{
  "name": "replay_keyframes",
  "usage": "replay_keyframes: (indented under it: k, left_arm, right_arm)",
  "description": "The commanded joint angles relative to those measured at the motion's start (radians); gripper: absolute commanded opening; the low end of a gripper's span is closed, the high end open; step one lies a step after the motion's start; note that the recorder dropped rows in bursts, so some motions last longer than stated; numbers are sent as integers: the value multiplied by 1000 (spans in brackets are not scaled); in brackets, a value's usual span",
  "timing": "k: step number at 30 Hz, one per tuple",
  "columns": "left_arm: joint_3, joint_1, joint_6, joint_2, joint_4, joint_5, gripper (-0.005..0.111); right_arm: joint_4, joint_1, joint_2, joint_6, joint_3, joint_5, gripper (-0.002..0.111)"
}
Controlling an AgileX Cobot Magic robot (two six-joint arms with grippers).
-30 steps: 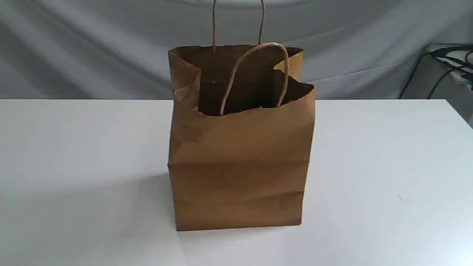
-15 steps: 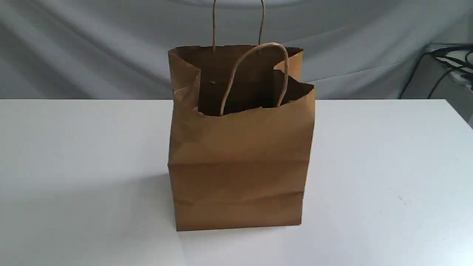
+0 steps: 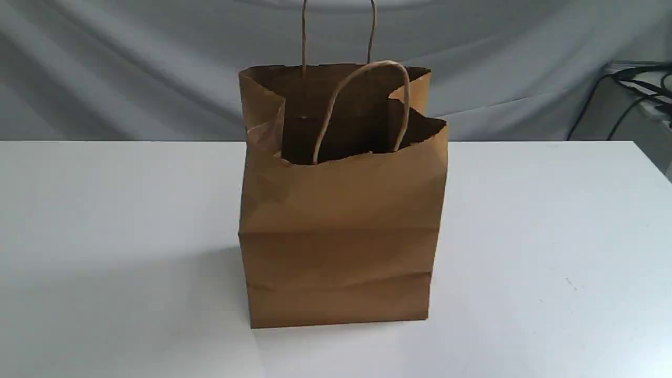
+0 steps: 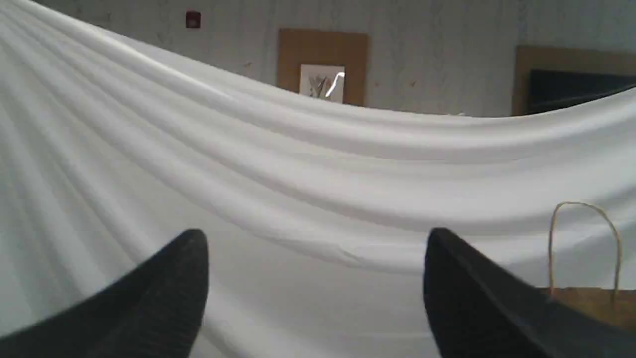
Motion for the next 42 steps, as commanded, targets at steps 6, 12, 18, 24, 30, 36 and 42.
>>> replay_keyframes:
  k: [6, 12, 18, 24, 30, 36, 42]
  left_arm:
    - [-14, 0, -287, -2, 284, 80, 64]
    - [26, 0, -989, -2, 976, 78, 64]
    - [92, 0, -1628, -2, 1588, 76, 64]
    - [172, 0, -1628, -2, 1699, 74, 64]
    - [241, 0, -1626, -2, 1725, 19, 64]
    - [241, 0, -1678, -2, 1750, -6, 64]
    - [241, 0, -1957, -2, 1885, 58, 64]
  right_arm:
    - [-1, -7, -4, 4, 4, -9, 0]
    - [-1, -7, -4, 4, 4, -9, 0]
    - [-1, -7, -4, 4, 4, -9, 0]
    - [-1, -7, -4, 4, 4, -9, 0]
    - [-1, -7, -4, 4, 4, -9, 0]
    - [-1, -7, -4, 4, 4, -9, 0]
    - [-1, -7, -4, 4, 4, -9, 0]
